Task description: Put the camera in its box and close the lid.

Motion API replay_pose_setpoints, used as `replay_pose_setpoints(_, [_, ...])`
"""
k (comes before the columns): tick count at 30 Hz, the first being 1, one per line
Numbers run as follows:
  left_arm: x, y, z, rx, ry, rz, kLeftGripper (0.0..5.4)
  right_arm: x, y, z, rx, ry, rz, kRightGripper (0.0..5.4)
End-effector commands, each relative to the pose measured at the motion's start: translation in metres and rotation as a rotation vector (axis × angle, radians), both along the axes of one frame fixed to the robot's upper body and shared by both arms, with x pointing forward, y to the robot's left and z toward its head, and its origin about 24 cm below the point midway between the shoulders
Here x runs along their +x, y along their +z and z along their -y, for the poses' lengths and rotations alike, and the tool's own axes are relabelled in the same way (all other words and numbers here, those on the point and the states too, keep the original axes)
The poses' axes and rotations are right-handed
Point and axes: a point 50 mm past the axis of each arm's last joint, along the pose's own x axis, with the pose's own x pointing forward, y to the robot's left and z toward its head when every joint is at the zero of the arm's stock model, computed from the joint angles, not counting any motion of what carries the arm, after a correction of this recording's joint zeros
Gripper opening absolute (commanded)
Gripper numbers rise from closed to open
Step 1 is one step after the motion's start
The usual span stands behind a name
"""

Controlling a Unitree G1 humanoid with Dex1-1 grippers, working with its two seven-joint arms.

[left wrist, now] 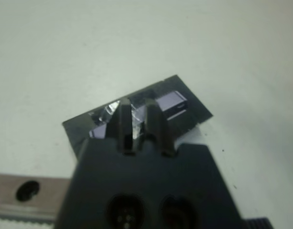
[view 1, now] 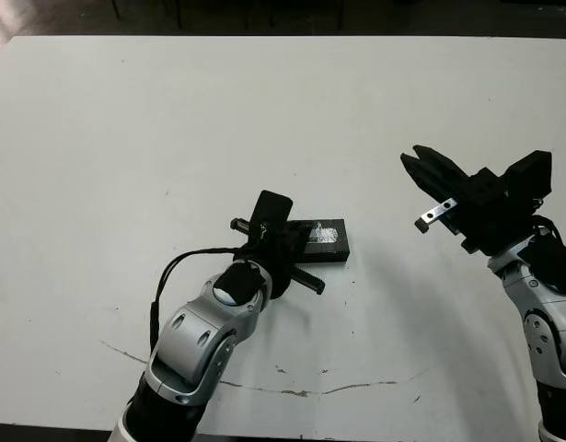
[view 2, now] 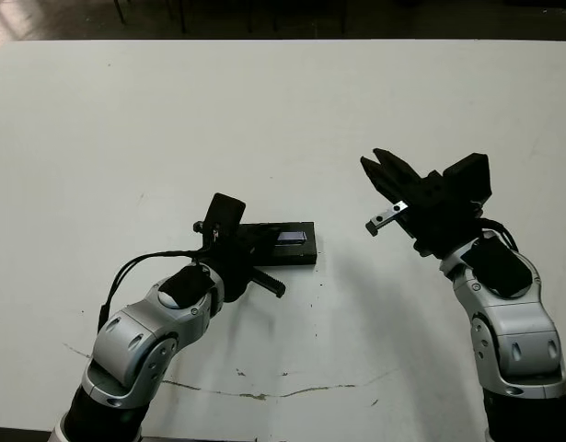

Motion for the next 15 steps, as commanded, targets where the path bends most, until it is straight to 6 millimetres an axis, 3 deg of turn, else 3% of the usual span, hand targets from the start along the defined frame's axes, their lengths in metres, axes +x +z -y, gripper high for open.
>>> replay_pose_setpoints(1, [-0.012,-0.036,-0.011,0.112,-0.003,-0.164,0.01,0.0,-0.006,0.001,-0.005,-0.005,-0.021,0.0])
replay_pose_setpoints(10, [-0.017,-0.042,-0.011,0.142,-0.033,-0.173,0.01,0.002,-0.003,0.003,-0.018,-0.01,-0.015,0.0])
replay_pose_setpoints(15, [-0.016,-0.026,-0.012,0.083,-0.037,-0.136,0.01,0.002,-0.002,0.003,-0.015,-0.011,-0.019,0.0])
